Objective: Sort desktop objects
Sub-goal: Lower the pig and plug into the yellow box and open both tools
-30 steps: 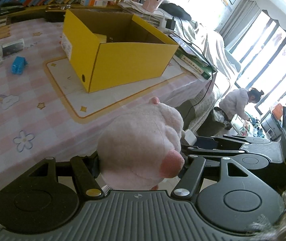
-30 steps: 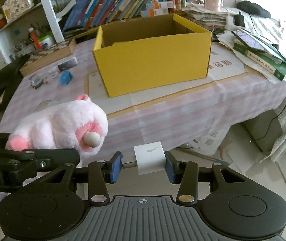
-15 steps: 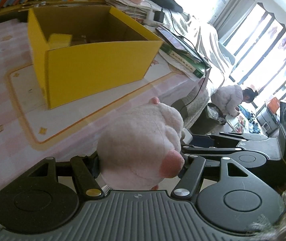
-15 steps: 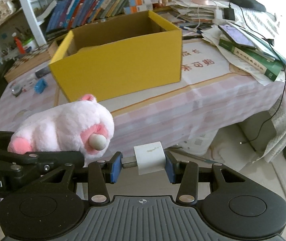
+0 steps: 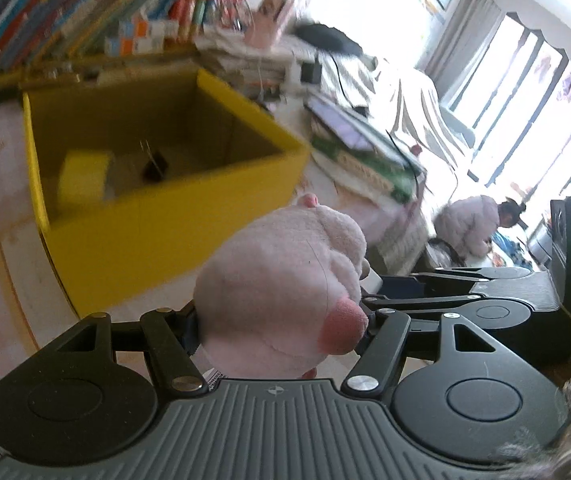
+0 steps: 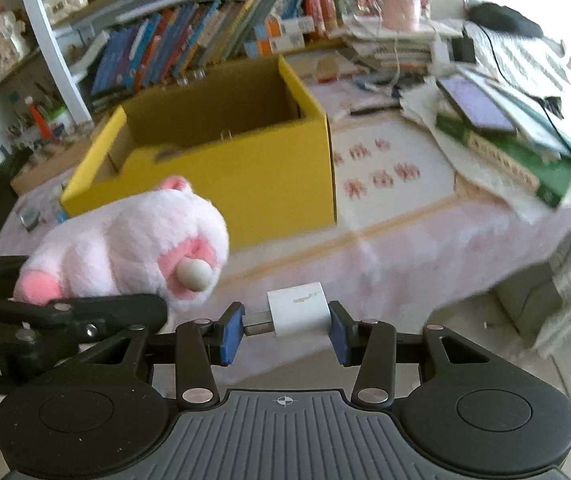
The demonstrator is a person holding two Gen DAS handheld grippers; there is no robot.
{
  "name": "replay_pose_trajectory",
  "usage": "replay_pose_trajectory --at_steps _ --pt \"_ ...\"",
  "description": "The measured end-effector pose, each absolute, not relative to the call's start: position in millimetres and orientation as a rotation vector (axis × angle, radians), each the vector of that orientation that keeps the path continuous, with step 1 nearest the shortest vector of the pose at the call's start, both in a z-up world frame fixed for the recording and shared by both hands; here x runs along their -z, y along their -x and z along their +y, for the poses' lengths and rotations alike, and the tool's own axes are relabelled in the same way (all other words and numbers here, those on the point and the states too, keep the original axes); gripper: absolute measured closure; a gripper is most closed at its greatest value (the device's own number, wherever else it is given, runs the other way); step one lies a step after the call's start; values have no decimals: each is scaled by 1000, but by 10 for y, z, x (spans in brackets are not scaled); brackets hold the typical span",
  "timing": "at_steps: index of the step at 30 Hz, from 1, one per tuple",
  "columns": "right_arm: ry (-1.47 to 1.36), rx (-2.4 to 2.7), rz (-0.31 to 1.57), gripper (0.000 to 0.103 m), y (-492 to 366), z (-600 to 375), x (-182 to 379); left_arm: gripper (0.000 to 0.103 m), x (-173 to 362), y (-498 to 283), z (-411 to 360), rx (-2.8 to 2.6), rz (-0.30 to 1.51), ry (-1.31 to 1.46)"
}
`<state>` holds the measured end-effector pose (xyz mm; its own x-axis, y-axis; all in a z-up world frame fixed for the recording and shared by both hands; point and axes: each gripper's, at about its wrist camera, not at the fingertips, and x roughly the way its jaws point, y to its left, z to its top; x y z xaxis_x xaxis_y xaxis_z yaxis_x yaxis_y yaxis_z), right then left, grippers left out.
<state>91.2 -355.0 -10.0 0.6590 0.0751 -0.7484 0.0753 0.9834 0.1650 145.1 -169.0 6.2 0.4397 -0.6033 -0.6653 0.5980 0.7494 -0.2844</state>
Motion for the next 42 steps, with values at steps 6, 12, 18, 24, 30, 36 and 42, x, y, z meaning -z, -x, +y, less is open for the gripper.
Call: replay_pose_trajectory --at_steps 6,12,18,24,30,36,42 --pt "-121 -64 734 59 -1285 -3649 -221 39 -391 -1783 -1679 667 710 -2" --pt "-25 -137 665 59 -1733 -3606 -371 38 -533 -2192 -1726 581 651 -55" --pt "161 -279 685 59 -2232 -3360 -319 38 -425 -2711 -1857 544 686 -180" --pt "329 -353 750 59 -2693 -3153 -80 38 -222 -3101 -1989 519 751 -271" --pt "483 -441 901 58 -3102 -3004 212 38 -51 -3354 -2111 507 810 -334" --pt "685 -589 1023 58 -3157 -2792 406 47 110 -3506 -2260 534 896 -391" --pt "661 -612 1126 58 -3220 -2829 475 42 176 -3618 -2239 525 956 -361"
